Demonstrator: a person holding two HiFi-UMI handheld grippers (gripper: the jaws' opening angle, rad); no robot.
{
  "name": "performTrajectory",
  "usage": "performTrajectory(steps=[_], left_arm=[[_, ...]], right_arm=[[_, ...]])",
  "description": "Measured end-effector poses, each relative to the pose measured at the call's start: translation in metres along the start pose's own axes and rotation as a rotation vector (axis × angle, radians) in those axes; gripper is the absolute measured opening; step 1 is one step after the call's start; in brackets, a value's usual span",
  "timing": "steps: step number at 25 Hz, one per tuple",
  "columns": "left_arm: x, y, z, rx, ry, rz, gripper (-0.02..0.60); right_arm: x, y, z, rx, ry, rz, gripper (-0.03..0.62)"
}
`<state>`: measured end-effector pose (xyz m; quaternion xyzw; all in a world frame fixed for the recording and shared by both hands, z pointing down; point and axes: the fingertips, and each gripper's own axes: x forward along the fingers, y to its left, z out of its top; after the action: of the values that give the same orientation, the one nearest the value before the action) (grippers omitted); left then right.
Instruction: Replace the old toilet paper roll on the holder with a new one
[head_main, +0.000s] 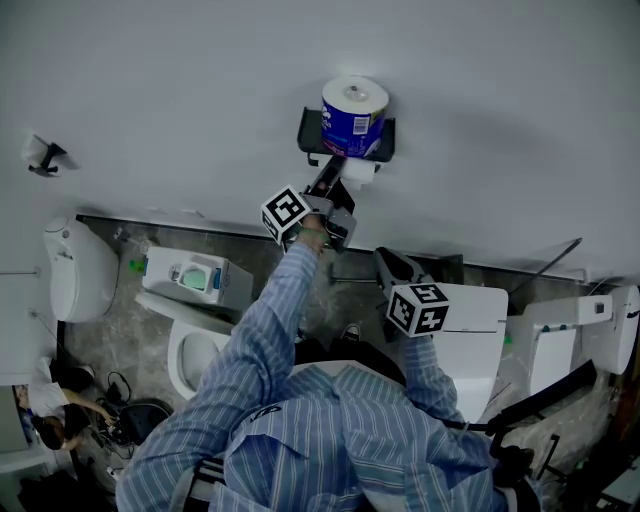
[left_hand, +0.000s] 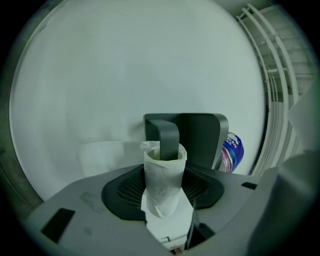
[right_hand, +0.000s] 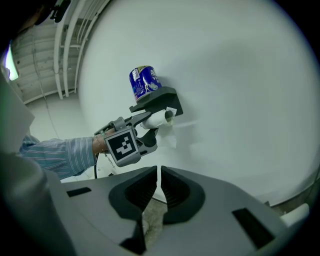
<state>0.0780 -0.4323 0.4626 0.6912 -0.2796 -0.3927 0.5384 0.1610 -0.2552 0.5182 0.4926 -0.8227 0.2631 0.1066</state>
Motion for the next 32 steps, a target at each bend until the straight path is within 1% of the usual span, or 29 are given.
performTrajectory(steps=[2,6,10,14,16,18,19,22,25,29,32], left_arm=[[0.001,-0.001,-0.009,0.009,0.02,-0.007,0.206],[0.008,-0.01,-0.025,-0.028,0.039,-0.057,0.204],[0.021,-0.015,-0.045,-0.001,0.086,-0.053,0.204],[0.029,-0.016,-0.068,-0.04,0.118,-0.049,0.204],[0.033,-0.017,-0.086,-0.059,0.137,-0.062,0.204],[0.037,-0.02,-0.104,-0.067,0.157,-0.08,0.204],[0.039,-0.019,-0.109,-0.065,0.166,-0.075,0.204],[0.041,-0.014,-0.116,-0.054,0.192,-0.052,0.204],[0.041,-0.009,-0.128,-0.033,0.227,-0.06,0.204],[0.028,0.006,-0.141,0.045,0.287,0.002,0.204],[0.014,0.014,-0.139,0.104,0.309,0.031,0.204]], right_arm=[[-0.001,-0.006,-0.001,0.006,0.001,-0.009,0.028],[-0.005,-0.014,-0.002,0.017,0.006,-0.02,0.028],[-0.01,-0.023,-0.006,0.029,0.008,-0.036,0.028],[-0.019,-0.032,-0.009,0.041,0.005,-0.052,0.028],[-0.028,-0.039,-0.012,0.046,0.0,-0.059,0.028],[-0.038,-0.047,-0.015,0.051,-0.006,-0.067,0.028],[-0.041,-0.05,-0.015,0.053,-0.007,-0.072,0.028],[-0.041,-0.052,-0.014,0.059,-0.004,-0.088,0.027],[-0.041,-0.058,-0.016,0.068,-0.001,-0.101,0.028],[-0.041,-0.061,-0.021,0.083,0.012,-0.103,0.028],[-0.038,-0.059,-0.024,0.084,0.022,-0.099,0.027]])
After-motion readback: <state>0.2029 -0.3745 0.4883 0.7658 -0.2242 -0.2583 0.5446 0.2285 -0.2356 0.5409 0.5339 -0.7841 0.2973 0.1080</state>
